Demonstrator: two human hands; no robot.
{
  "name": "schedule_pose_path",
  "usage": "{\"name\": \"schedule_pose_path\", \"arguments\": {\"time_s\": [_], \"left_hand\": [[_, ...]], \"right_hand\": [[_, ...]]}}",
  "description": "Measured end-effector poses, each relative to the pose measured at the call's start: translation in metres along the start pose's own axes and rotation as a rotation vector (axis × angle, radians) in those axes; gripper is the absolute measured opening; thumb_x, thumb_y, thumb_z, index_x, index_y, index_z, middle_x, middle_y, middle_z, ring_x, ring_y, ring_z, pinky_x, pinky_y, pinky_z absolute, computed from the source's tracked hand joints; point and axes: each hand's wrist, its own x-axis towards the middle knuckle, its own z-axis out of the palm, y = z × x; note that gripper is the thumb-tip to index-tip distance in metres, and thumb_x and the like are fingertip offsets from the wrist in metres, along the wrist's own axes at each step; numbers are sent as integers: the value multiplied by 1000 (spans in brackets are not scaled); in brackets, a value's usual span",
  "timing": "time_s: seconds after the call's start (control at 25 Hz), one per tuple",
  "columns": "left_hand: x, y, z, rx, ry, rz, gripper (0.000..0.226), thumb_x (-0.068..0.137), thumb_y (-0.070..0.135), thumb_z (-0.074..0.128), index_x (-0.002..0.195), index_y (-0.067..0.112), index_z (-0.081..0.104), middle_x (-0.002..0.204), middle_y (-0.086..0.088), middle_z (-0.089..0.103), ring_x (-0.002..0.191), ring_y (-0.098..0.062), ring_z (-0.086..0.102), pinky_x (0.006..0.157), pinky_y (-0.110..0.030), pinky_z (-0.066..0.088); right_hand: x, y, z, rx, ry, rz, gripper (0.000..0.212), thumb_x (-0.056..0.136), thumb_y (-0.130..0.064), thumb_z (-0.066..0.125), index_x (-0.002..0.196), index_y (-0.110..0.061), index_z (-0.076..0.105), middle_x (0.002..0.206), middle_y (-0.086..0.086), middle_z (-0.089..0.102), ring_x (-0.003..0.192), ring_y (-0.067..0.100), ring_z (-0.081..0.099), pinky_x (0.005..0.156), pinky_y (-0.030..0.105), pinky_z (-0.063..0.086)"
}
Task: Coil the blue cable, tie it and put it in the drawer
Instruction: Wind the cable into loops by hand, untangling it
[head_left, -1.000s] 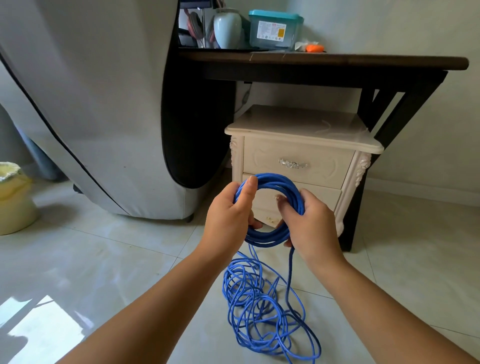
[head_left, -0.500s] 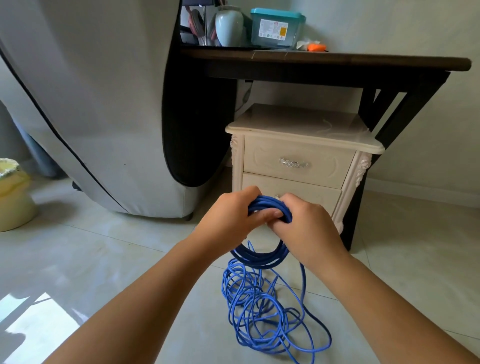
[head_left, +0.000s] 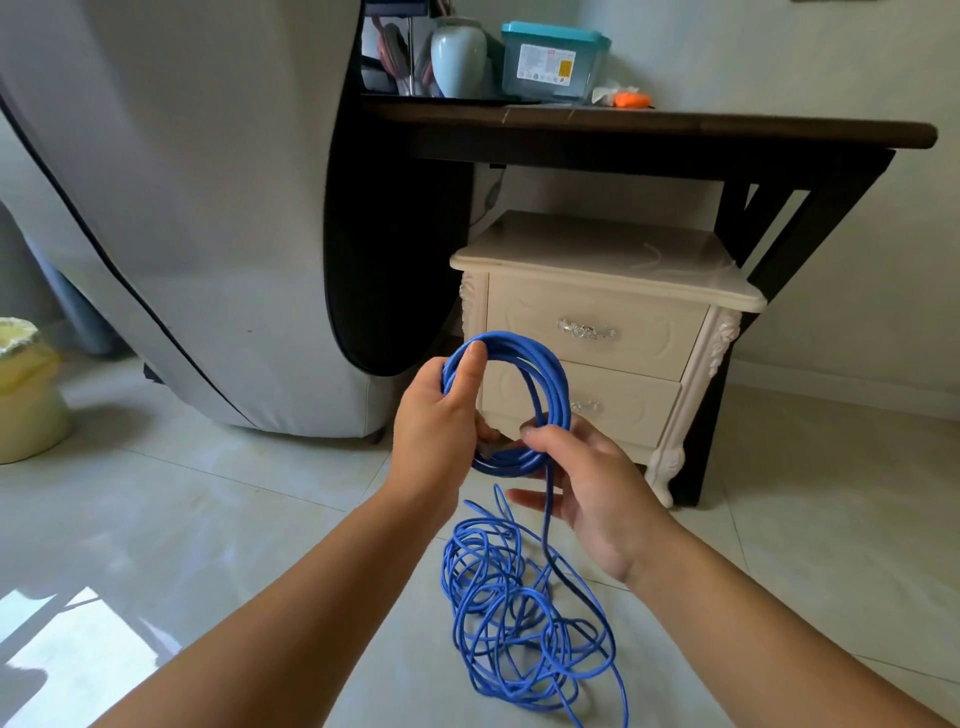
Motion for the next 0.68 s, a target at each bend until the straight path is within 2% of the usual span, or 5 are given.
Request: {"name": "schedule_pose_path", "arguments": {"time_s": [0.24,0.4,0.52,0.6,0.68], "left_hand": [[-14,-12,11,84,-131,-39,32,97,49,50,87,22,63,73,5,66,64,-4,58,61,-18,48],[-6,-10,-5,280,-244,109,34,92,54,54,118,34,64,105,6,70,95,0,63,83,-21,48],[1,-6,-11,460,-350,385,61,84,67,57,138,42,47,127,17,58,117,4,53,97,-15,44],[2,-4,-12,676,-447,514,65,80,74,54,133,37,54,118,16,62,109,2,57,94,-17,46],[2,-3,-11,827,-531,435,64,77,79,52,116,31,64,96,10,68,87,-6,62,81,-29,52]], "right_hand": [[7,-7,-3,-138,211,21,29,94,-30,59,72,-11,62,61,1,67,65,17,63,70,33,50],[7,-22,-13,-435,244,-120,32,97,-32,55,72,-13,63,56,-2,67,52,11,60,59,25,50],[6,-21,-15,-767,121,-185,27,96,-28,54,72,-19,63,59,-1,67,52,9,57,55,23,46],[4,-17,-13,-924,62,-220,22,92,-25,52,72,-20,60,66,4,68,63,21,62,61,33,49],[2,-15,-12,-1027,45,-256,20,89,-23,51,69,-19,53,68,6,63,64,29,56,57,34,43]]}}
